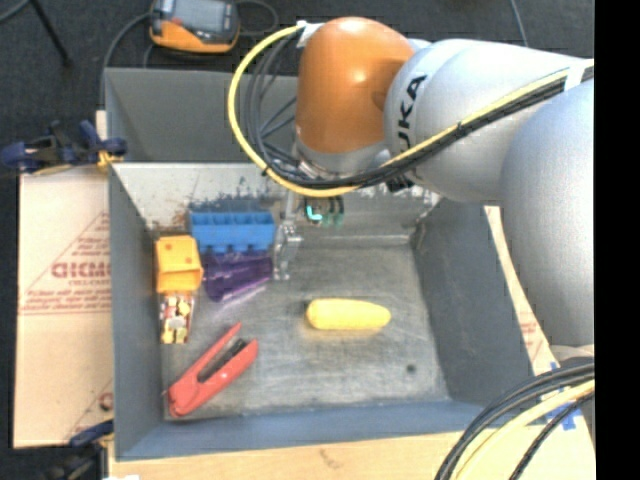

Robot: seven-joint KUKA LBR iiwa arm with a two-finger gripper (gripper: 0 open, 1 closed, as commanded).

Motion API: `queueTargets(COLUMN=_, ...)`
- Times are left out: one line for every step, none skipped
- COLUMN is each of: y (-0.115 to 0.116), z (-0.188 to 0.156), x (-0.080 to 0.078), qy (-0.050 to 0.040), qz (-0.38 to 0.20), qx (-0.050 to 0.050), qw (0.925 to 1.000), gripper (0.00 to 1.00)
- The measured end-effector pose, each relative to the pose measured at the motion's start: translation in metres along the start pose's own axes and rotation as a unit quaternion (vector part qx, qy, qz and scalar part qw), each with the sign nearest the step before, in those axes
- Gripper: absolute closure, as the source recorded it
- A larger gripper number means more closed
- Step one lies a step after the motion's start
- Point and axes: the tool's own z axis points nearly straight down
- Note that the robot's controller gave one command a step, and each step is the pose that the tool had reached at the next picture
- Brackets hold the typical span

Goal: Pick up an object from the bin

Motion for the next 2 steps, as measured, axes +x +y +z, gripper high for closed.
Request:
queueTargets(y=0.000, z=-0.004, x=-0.001, qy=-0.0030, qz=0.001, qx=0.000, qw=1.0000, gripper=0.00)
queueTargets(y=0.013, z=0.038, x=0.009, qy=-0.0074, qz=-0.026, qx=0.001, qw=0.9996, gripper=0.00)
